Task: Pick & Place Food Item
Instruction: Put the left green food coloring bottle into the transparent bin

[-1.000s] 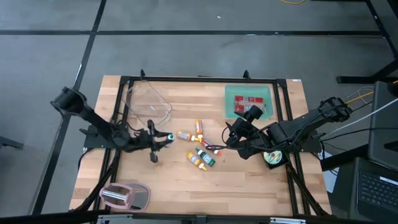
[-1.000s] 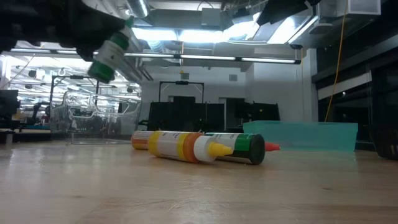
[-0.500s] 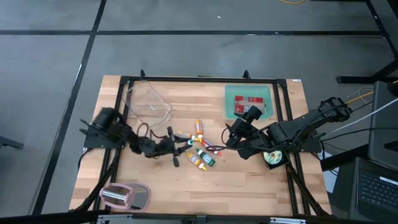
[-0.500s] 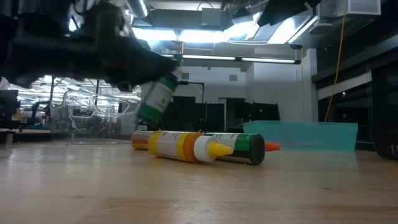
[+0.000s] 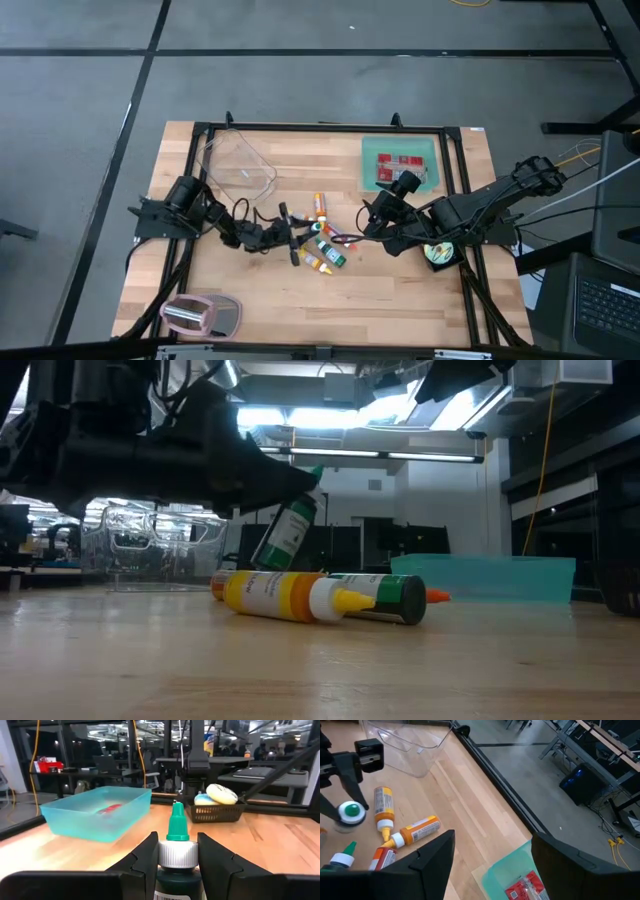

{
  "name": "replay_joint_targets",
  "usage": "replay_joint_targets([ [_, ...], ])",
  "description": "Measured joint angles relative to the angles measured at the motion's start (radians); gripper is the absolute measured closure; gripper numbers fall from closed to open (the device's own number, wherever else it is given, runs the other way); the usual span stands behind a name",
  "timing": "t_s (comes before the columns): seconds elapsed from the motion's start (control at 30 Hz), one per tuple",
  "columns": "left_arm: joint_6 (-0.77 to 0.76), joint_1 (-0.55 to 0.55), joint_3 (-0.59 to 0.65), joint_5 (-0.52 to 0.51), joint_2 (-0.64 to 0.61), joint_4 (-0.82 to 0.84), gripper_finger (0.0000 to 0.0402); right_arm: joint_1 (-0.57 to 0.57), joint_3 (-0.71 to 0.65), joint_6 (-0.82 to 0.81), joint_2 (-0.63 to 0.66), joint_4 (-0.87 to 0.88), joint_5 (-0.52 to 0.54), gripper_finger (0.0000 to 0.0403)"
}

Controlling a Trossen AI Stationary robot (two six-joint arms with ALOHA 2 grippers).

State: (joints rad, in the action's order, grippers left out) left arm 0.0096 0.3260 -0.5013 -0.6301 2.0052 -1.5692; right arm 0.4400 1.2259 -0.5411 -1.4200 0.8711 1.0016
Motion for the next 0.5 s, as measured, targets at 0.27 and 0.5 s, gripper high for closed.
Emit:
replay_joint_targets([
  [0.27,0.037,-0.051,-0.041,0.111,0.006,0.0,0.0296,0.0,0.0,0.0,0.0,0.0,0.0,0.0144],
  [0.5,-0.005,-0.056,-0.038,0.121,0.062,-0.001,0.0296,0.0,0.0,0.0,0.0,0.0,-0.016,0.0144],
])
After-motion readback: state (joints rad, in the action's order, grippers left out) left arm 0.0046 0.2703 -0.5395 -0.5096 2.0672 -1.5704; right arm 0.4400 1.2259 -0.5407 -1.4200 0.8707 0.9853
